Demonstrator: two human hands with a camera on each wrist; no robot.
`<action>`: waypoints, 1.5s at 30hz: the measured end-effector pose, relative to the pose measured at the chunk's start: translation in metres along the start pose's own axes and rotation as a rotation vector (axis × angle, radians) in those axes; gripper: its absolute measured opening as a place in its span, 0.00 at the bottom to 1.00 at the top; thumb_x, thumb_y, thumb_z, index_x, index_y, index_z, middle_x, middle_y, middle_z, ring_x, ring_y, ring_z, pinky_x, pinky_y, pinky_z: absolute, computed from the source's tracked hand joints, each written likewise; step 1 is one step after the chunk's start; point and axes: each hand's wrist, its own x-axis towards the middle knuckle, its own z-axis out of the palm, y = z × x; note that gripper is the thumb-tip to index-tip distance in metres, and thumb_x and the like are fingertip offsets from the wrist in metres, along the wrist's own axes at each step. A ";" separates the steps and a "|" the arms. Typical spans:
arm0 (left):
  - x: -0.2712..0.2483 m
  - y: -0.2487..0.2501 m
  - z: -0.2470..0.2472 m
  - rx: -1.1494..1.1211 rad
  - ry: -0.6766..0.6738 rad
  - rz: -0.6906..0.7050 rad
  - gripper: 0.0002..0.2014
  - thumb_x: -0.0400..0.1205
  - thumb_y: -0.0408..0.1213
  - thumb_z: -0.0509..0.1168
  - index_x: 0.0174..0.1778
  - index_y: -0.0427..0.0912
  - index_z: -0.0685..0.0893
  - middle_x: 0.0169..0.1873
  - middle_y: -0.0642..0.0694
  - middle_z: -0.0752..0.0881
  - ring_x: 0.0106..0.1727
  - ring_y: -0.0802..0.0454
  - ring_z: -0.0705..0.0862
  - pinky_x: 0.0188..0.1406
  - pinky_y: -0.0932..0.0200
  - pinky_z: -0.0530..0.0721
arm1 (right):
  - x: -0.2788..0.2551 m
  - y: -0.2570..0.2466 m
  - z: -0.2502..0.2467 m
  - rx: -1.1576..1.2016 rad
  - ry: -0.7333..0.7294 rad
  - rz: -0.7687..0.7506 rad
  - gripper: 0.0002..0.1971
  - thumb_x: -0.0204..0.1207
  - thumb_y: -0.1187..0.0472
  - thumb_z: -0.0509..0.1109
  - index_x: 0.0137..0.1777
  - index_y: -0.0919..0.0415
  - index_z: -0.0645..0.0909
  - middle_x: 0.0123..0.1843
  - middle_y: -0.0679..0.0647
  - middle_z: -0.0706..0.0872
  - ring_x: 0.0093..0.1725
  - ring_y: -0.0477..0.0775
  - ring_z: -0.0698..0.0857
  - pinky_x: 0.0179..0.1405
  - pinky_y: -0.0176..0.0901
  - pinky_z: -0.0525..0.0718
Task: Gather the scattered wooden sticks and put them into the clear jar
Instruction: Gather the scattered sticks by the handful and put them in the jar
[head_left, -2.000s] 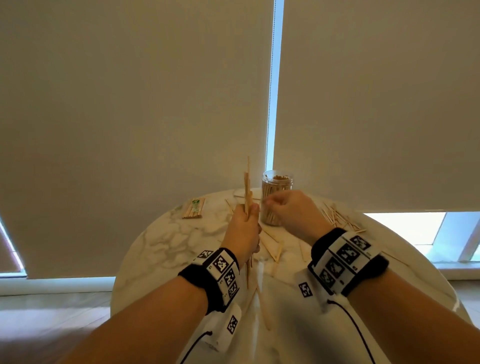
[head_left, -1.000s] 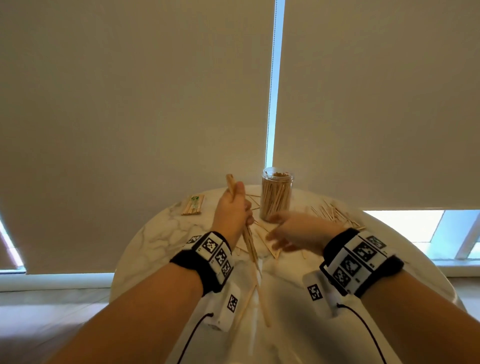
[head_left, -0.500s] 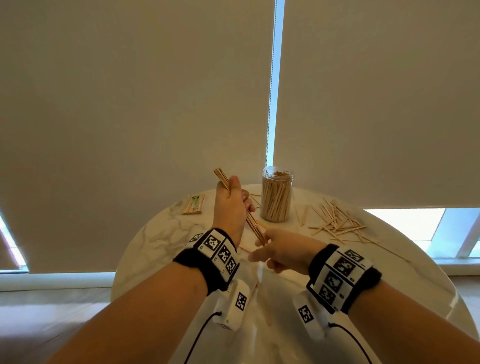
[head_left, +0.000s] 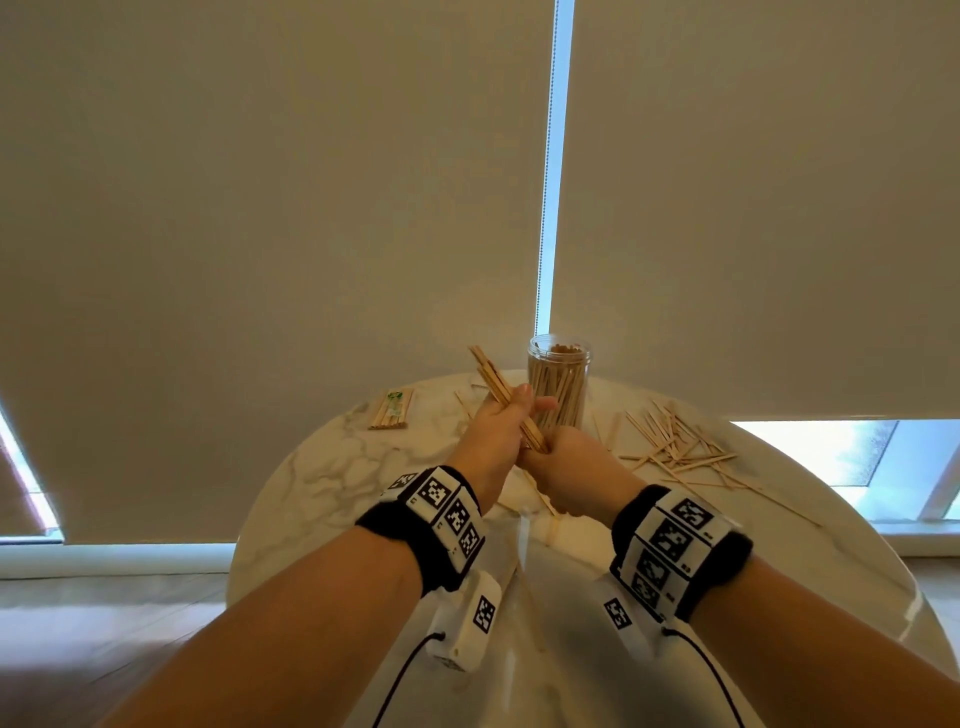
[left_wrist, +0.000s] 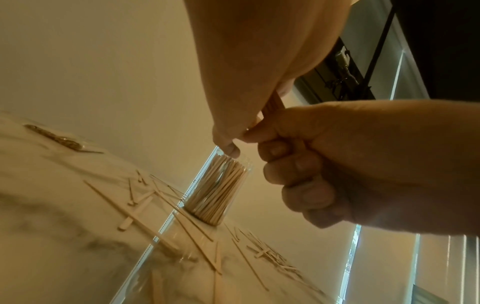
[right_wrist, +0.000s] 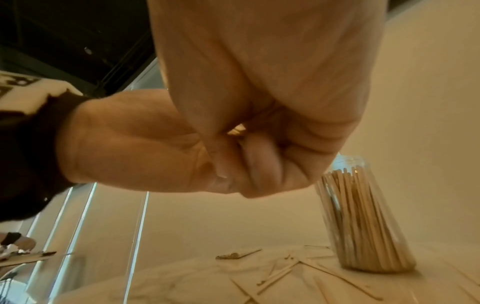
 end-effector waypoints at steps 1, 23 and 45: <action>0.001 -0.001 0.000 0.000 -0.017 -0.014 0.16 0.91 0.44 0.57 0.66 0.37 0.81 0.55 0.46 0.91 0.49 0.61 0.89 0.52 0.58 0.82 | 0.000 0.000 0.000 -0.069 0.009 -0.013 0.16 0.87 0.54 0.60 0.40 0.60 0.80 0.28 0.53 0.81 0.21 0.47 0.79 0.24 0.43 0.82; 0.014 -0.005 -0.022 0.681 0.090 -0.011 0.22 0.85 0.59 0.63 0.43 0.42 0.88 0.30 0.49 0.90 0.23 0.56 0.79 0.27 0.61 0.80 | 0.012 0.030 -0.014 -0.520 0.019 -0.027 0.09 0.79 0.50 0.67 0.46 0.54 0.83 0.37 0.49 0.84 0.36 0.49 0.83 0.33 0.38 0.80; 0.124 -0.003 -0.012 0.501 0.123 -0.129 0.25 0.83 0.40 0.71 0.74 0.41 0.71 0.57 0.41 0.85 0.52 0.48 0.86 0.50 0.52 0.90 | 0.110 0.025 -0.141 -0.774 0.239 -0.040 0.33 0.77 0.24 0.53 0.40 0.52 0.85 0.34 0.49 0.86 0.36 0.49 0.84 0.38 0.45 0.83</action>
